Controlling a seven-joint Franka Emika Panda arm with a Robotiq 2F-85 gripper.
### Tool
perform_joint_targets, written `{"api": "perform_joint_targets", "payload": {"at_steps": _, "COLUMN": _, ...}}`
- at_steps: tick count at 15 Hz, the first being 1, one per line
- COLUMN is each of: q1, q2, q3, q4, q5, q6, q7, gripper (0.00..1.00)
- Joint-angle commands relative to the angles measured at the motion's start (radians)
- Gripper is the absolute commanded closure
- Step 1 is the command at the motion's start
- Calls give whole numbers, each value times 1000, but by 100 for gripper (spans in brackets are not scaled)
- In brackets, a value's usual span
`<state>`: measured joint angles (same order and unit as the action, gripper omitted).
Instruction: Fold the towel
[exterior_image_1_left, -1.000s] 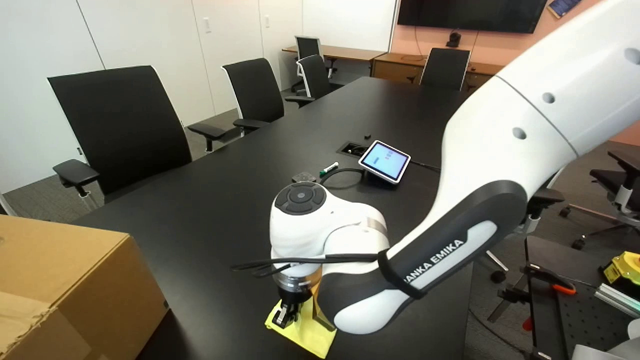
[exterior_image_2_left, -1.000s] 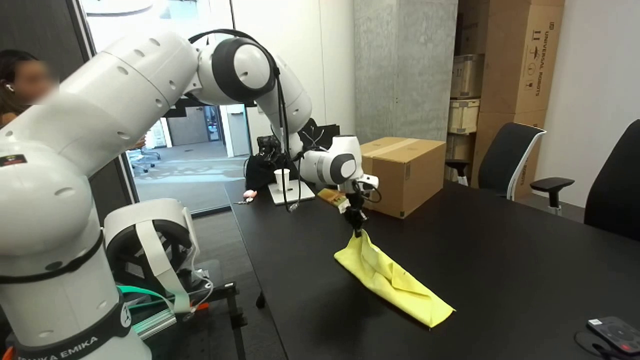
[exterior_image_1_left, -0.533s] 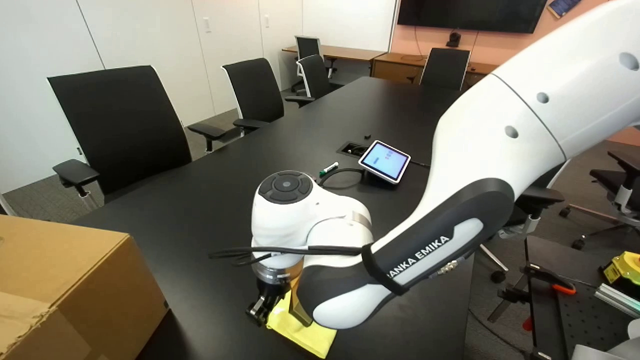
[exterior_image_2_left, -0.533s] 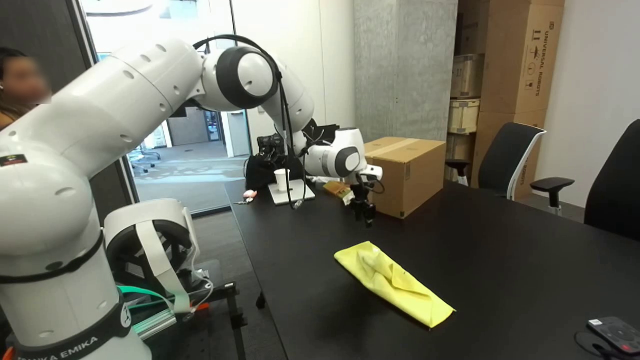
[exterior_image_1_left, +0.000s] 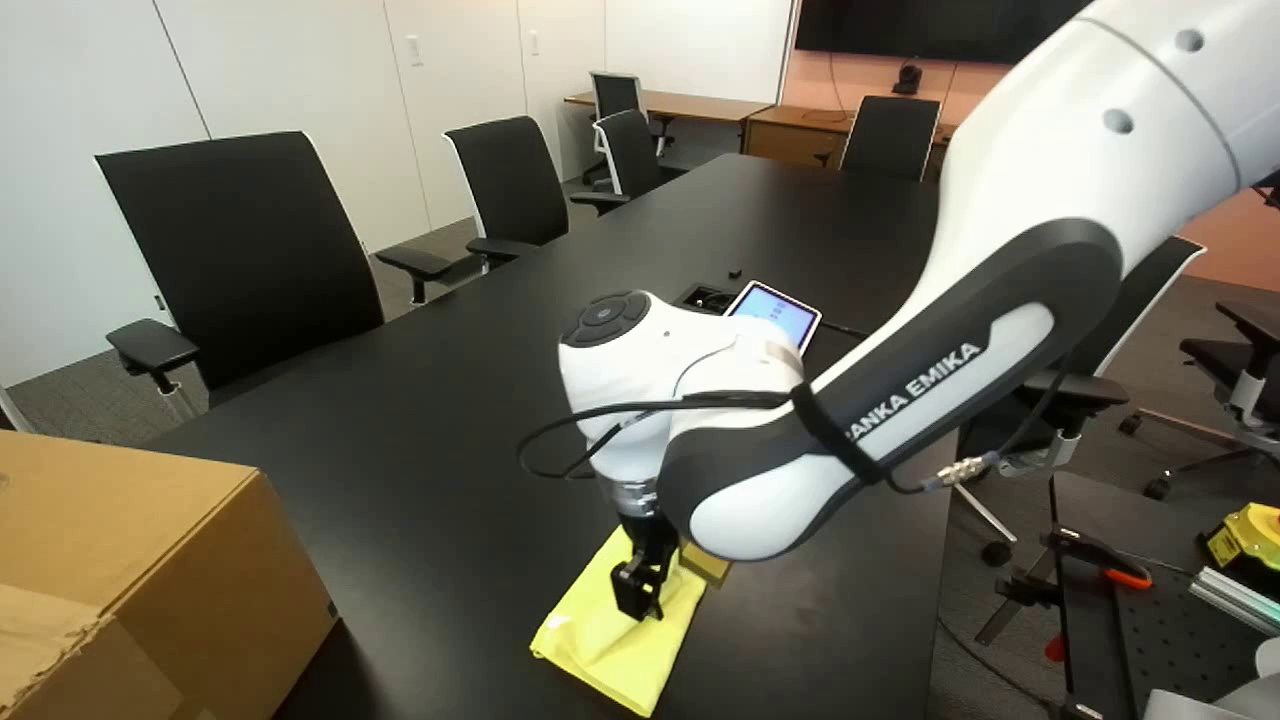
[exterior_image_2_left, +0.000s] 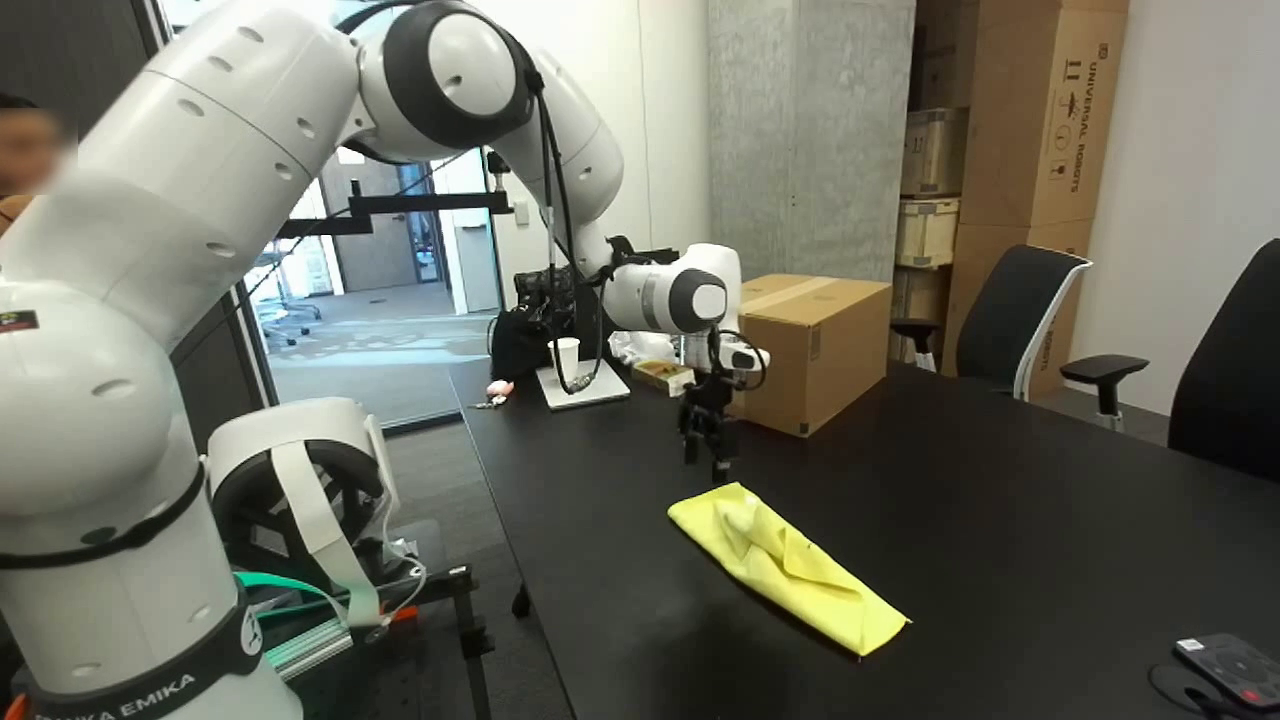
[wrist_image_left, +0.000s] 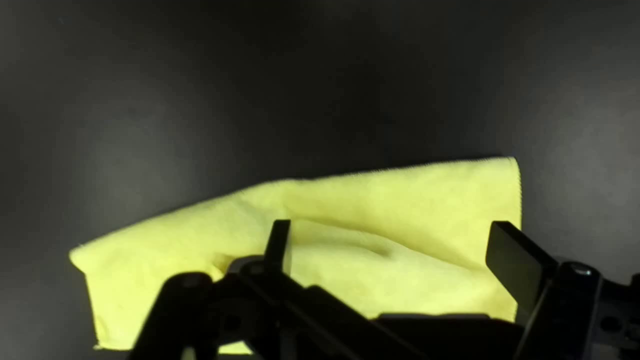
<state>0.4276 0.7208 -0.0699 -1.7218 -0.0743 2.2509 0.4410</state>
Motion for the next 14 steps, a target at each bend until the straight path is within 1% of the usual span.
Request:
{"api": "perform_joint_targets", "payload": {"at_steps": 1, "q1": -71, "q2": -219, "q3": 34, "q4": -242, "q5": 7, "q6": -48, "q7": -9, "gripper": 0}}
{"api": "perform_joint_targets", "payload": {"at_steps": 5, "q1": -132, "q2": -418, "q3": 45, "q4": -431, "q5": 4, "q6": -71, "q7": 3, "gripper": 0}}
{"api": "perform_joint_targets", "payload": {"at_steps": 8, "q1": -179, "q2": -580, "q3": 59, "q4": -568, "q5": 7, "q6": -91, "q7": -17, "gripper": 0}}
{"api": "perform_joint_targets", "payload": {"at_steps": 11, "q1": -227, "q2": -744, "q3": 75, "q4": -699, "q5": -5, "q6": -108, "q7": -63, "gripper": 0}}
{"api": "perform_joint_targets", "payload": {"at_steps": 14, "q1": -275, "q2": -910, "q3": 87, "q4": -821, "q5": -22, "q6": -96, "q7": -145, "gripper": 0}}
